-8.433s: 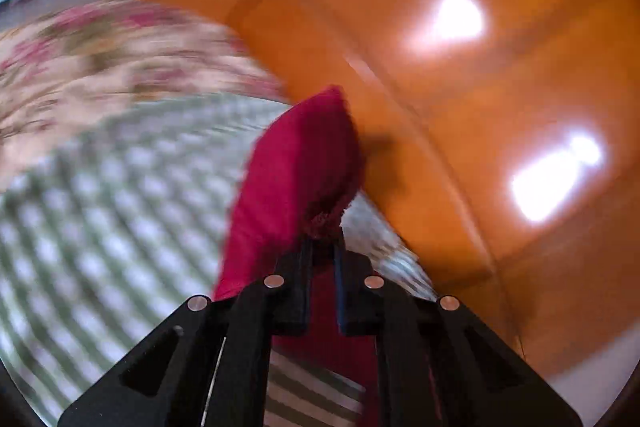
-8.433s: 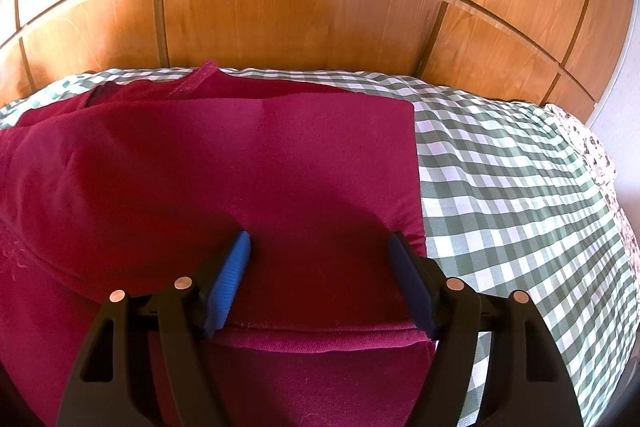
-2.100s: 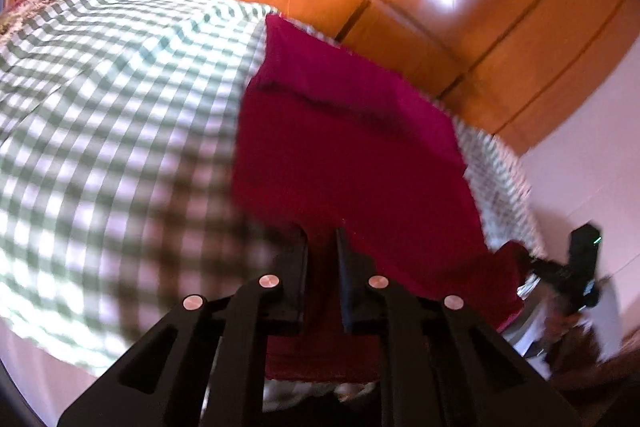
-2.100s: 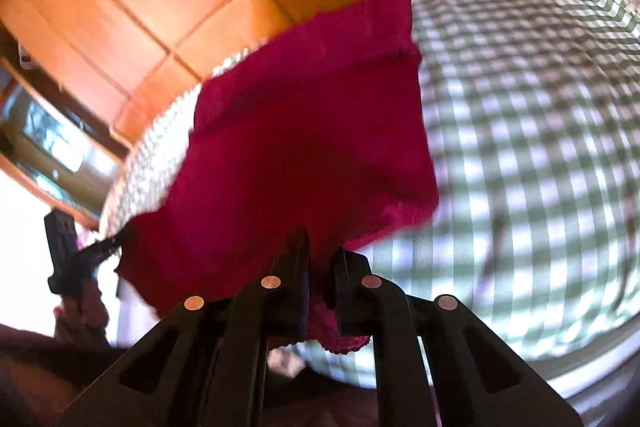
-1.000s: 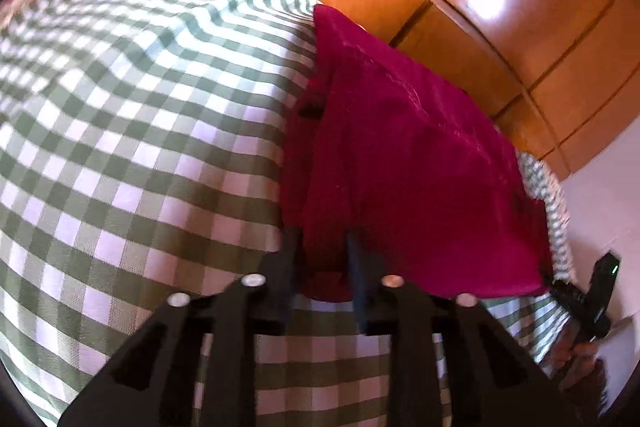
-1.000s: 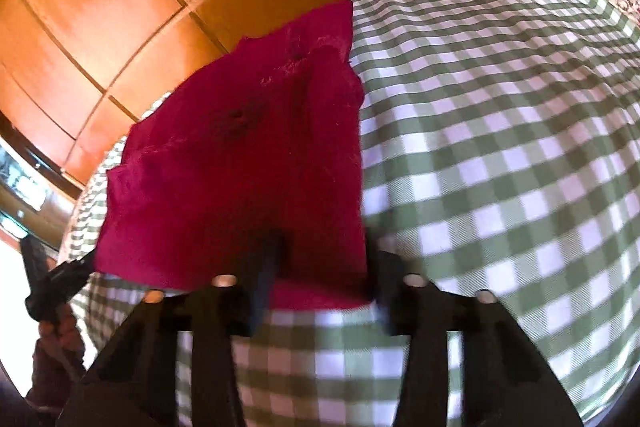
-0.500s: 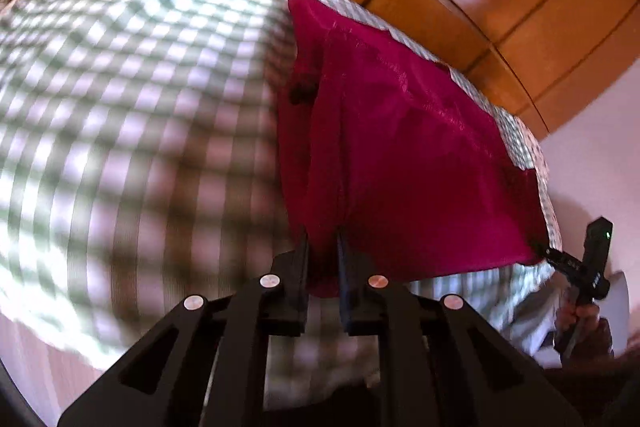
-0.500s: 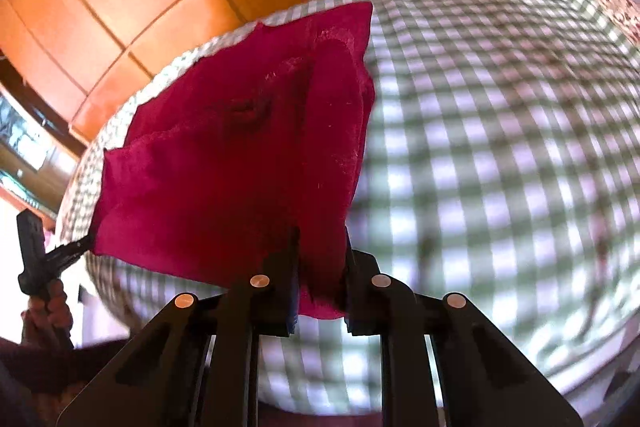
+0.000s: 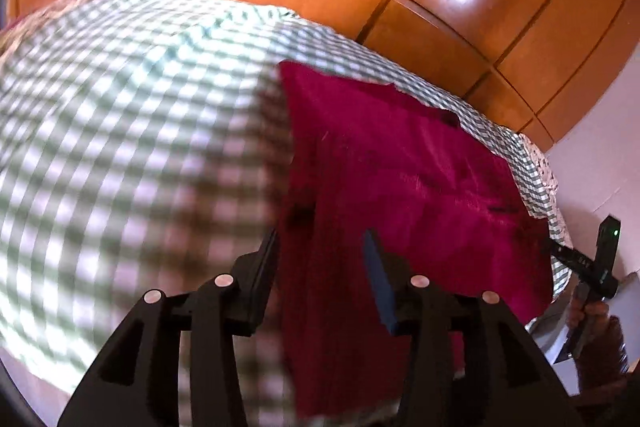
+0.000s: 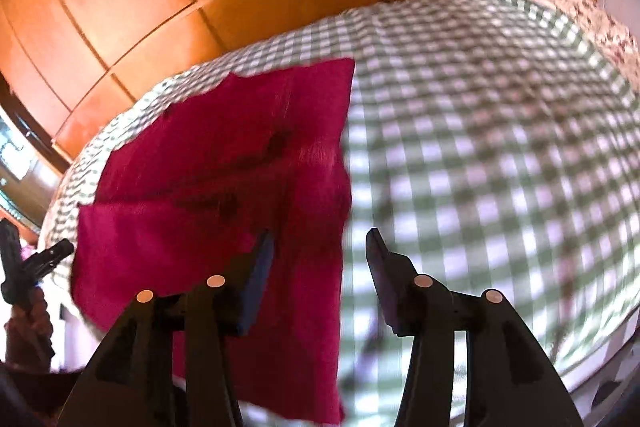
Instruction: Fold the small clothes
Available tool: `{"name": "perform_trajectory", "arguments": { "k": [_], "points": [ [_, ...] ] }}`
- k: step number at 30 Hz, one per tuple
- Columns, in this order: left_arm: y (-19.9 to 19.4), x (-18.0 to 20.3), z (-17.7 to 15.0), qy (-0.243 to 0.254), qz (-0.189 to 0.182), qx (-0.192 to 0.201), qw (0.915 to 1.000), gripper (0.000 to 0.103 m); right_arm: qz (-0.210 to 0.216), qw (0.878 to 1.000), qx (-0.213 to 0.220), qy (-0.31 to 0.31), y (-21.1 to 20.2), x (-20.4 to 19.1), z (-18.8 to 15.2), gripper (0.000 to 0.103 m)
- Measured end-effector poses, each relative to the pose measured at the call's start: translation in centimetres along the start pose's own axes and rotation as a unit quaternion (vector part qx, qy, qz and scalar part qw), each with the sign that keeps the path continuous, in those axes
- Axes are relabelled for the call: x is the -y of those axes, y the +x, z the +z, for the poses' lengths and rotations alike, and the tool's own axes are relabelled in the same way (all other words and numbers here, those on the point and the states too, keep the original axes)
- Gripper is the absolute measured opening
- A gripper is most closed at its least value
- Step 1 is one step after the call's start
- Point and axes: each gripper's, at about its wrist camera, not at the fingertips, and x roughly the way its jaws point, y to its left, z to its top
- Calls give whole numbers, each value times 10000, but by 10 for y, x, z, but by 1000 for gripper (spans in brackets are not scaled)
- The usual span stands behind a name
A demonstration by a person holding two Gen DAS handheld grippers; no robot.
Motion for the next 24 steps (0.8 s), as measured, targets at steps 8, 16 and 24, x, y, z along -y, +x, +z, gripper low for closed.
{"name": "perform_trajectory", "arguments": {
  "k": [8,16,24],
  "points": [
    [24,10,16,272,51,-61,9996,7,-34,9994,-119,-332,17,-15,5,13],
    [-26,16,17,356,-185,538,9977,6,169,9984,325,-419,-32,-31,13,9],
    [-38,21,64,347,-138,1027,9940,6,238,9962,735,-401,-31,-43,72,9]
  ]
}}
